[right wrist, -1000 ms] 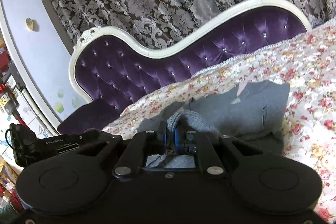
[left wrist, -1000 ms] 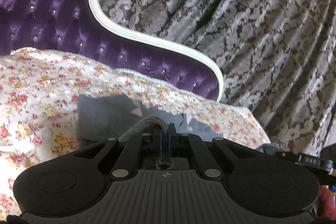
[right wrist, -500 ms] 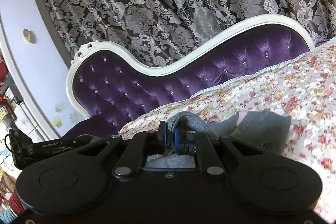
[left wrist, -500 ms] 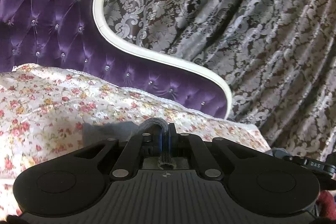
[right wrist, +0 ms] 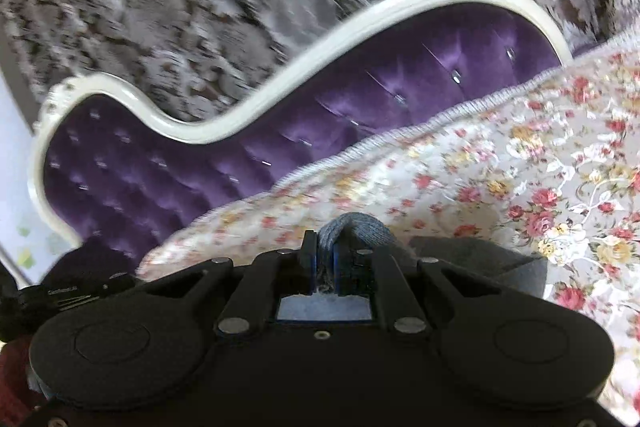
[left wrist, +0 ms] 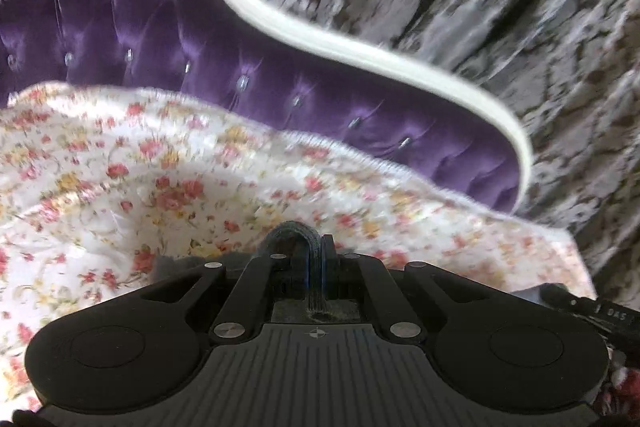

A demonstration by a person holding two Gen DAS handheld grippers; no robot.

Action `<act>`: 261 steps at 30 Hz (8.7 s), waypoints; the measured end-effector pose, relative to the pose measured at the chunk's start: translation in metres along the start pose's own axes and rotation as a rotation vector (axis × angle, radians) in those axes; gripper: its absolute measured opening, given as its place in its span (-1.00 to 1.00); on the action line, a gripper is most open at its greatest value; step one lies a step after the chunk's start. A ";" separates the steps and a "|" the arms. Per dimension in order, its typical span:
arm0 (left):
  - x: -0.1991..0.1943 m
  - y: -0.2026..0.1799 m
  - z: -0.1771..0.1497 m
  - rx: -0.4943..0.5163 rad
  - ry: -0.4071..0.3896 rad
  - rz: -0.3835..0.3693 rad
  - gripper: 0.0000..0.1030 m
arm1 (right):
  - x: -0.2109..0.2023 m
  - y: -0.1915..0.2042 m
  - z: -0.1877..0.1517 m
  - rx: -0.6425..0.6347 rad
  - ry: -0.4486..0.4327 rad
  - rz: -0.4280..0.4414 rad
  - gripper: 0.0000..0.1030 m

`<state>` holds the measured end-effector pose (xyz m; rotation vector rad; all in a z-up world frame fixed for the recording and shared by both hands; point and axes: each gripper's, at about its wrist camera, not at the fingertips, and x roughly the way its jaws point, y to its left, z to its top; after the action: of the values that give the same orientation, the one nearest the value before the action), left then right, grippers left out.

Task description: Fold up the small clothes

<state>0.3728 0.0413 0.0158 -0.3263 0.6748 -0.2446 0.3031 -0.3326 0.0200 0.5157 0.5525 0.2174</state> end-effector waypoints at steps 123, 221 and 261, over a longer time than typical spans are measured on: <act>0.058 -0.079 -0.079 0.328 0.225 0.134 0.75 | -0.004 -0.065 -0.069 0.135 0.207 0.154 0.90; 0.010 -0.019 -0.047 0.453 0.091 0.199 0.72 | 0.006 0.172 -0.211 -0.659 0.180 0.049 0.48; -0.065 0.075 -0.070 0.124 0.123 0.058 0.75 | 0.000 0.139 -0.177 -0.393 0.225 0.064 0.58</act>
<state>0.2872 0.1164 -0.0264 -0.1731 0.7858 -0.2512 0.1974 -0.1415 -0.0369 0.1263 0.6925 0.4388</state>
